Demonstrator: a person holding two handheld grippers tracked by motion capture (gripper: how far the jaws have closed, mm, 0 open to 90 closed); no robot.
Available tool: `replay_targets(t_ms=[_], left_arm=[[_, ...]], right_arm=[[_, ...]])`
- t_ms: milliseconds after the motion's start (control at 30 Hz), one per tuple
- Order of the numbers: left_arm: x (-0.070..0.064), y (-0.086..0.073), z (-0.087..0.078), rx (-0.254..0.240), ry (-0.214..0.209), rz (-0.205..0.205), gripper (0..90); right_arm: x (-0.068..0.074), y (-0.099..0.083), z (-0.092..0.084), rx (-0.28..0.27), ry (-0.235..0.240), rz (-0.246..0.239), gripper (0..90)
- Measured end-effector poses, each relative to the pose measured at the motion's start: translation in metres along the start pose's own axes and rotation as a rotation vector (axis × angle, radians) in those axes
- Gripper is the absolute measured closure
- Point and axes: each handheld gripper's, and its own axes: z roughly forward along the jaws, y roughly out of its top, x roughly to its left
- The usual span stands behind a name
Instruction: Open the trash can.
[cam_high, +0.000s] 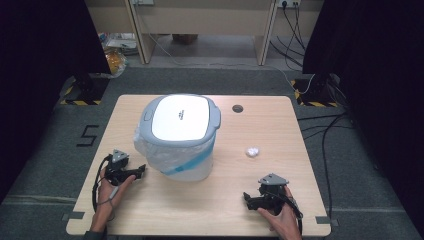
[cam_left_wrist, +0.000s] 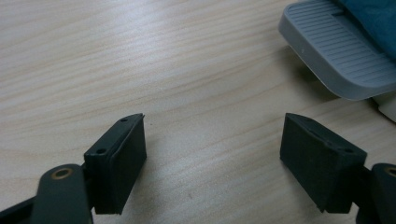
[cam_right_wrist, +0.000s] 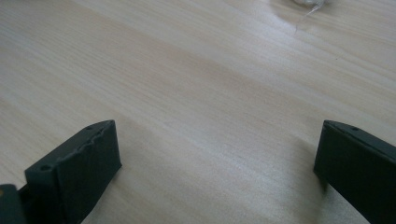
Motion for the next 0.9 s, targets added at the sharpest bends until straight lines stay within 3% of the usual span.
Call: replay_targets(t_ms=[100,233,300,367,600,900], left_arm=[[0.000,0.000,0.000,0.000,0.000,0.000,21.8],[0.000,0.000,0.000,0.001,-0.007,0.000,21.5],[0.002,0.001,0.000,-0.003,-0.015,-0.012,21.2],[0.005,0.002,0.001,-0.010,-0.019,-0.031,21.3],[0.014,0.018,-0.003,-0.092,-0.025,-0.091,21.1],[0.015,0.037,0.011,-0.106,-0.024,-0.088,21.6]], right_arm=[[0.001,0.000,0.000,0.001,0.006,-0.008,0.4],[0.005,0.000,-0.005,-0.036,0.004,-0.004,22.8],[0.007,0.002,-0.007,-0.046,-0.009,-0.017,16.8],[0.010,0.005,-0.009,-0.073,-0.021,-0.019,16.3],[0.024,0.021,-0.010,-0.125,0.028,-0.039,15.7],[0.051,0.053,-0.001,-0.168,0.079,-0.081,15.7]])
